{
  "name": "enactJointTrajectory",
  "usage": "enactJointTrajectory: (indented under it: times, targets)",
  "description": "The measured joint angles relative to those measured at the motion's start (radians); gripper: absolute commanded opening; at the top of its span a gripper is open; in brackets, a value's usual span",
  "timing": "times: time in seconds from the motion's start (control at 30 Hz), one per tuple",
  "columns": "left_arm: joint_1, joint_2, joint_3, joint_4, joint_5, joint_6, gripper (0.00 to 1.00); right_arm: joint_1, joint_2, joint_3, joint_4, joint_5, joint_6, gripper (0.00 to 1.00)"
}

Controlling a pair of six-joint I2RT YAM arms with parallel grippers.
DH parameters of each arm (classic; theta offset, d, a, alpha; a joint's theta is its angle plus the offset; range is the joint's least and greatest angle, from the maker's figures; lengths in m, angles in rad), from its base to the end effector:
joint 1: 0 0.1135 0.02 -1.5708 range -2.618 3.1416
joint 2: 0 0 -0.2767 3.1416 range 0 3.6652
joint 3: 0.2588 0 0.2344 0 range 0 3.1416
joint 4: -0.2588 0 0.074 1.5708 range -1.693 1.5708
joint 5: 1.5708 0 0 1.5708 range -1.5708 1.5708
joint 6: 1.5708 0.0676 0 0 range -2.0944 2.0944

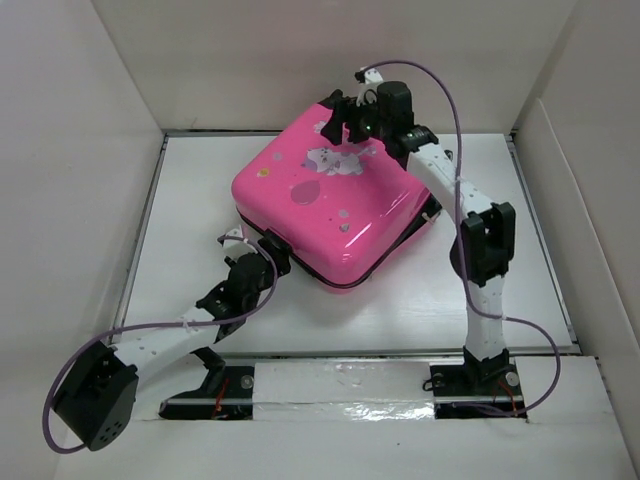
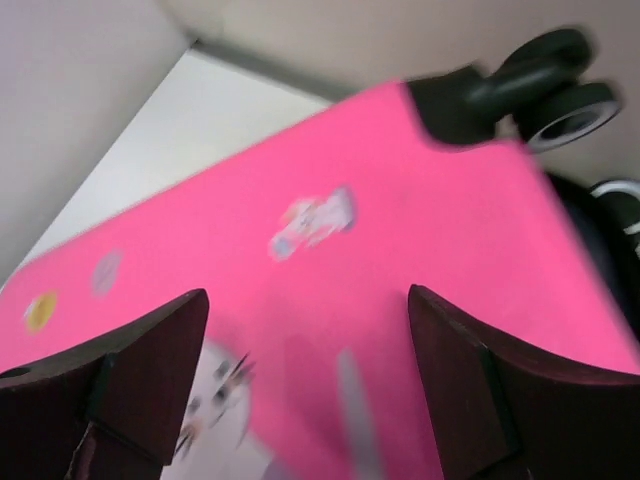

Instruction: Pack the luggage

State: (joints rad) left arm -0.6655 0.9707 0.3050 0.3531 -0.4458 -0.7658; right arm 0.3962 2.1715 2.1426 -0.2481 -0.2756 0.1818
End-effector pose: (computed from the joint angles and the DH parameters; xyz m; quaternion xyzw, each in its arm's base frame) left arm 0.1812 -0.1052 0.2076 -0.1694 0.7810 -0.2416 0.5503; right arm 0.4896 0.2247 0.3571 -0.1669 0.7770 0.2752 0.5410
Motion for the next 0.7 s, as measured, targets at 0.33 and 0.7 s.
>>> enactJointTrajectory:
  times: [0.33,0.7]
  targets:
    - [0.018,-0.054,0.006,-0.044,-0.008,0.06,0.68,-0.209,-0.684,-0.843,0.271,-0.038,0.048,0.26]
    - [0.15,0.161,0.141,-0.011,0.07,0.085,0.72,-0.251,-1.152,-1.544,0.498,-0.056,0.13,0.05]
